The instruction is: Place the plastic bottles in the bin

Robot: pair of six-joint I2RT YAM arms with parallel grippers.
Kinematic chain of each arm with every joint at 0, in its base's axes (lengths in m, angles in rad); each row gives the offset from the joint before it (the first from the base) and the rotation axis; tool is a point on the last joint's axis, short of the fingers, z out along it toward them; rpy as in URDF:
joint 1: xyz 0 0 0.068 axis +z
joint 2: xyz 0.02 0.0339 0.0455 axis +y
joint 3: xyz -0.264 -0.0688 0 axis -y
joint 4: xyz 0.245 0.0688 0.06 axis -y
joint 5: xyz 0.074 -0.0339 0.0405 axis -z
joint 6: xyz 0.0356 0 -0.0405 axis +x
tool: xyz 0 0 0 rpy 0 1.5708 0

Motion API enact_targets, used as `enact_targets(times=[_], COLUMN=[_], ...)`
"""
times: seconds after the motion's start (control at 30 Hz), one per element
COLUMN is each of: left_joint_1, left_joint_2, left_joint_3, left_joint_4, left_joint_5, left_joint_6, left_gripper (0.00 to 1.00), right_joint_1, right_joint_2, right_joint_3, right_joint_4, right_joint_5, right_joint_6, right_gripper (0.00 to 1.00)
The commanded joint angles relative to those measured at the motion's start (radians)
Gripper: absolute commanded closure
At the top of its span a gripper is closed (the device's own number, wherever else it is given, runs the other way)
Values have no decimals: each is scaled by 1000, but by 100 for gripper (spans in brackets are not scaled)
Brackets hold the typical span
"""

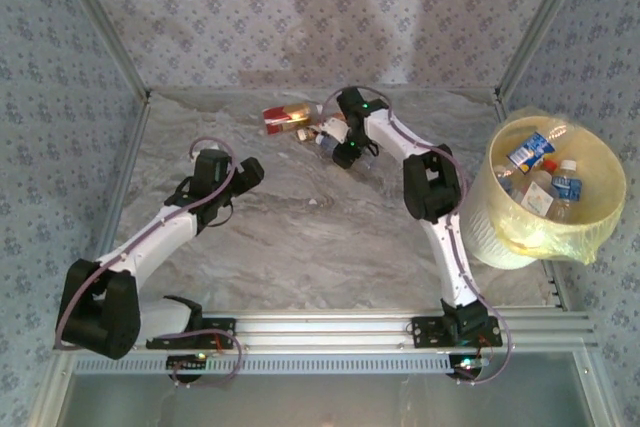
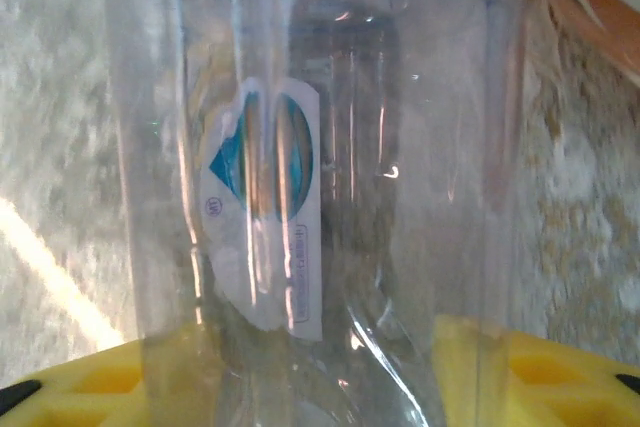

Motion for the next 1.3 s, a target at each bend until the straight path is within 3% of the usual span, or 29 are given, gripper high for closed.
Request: enact_targets(times=[0.0, 0.4, 0.7, 0.83, 1.1, 1.27], left_joint_1=[8, 8, 7, 5, -4, -16], left_joint_2=[4, 25, 81, 101, 138, 172], left_joint_3=[-8, -10, -4, 6, 38, 69], left_joint_4=[16, 72, 134, 145, 148, 150], left_joint_5=[19, 91, 155, 175, 188, 199], left_joint_6=[-18, -33, -70, -83, -88, -94], left_gripper=[2, 2, 2, 2, 2, 2], right_joint_1=[0, 9, -17, -52, -274, -471], right_joint_2=[-189, -821, -1242, -1354, -1522, -1533], right_joint_3=[-131, -674, -823, -810, -798, -808], right_joint_4=[147, 461, 469, 415, 275, 210], right_joint_5=[41, 74, 156, 267, 536, 585], right_joint_6=[133, 358, 537, 556, 603, 595], right_gripper=[45, 48, 49, 49, 48, 48])
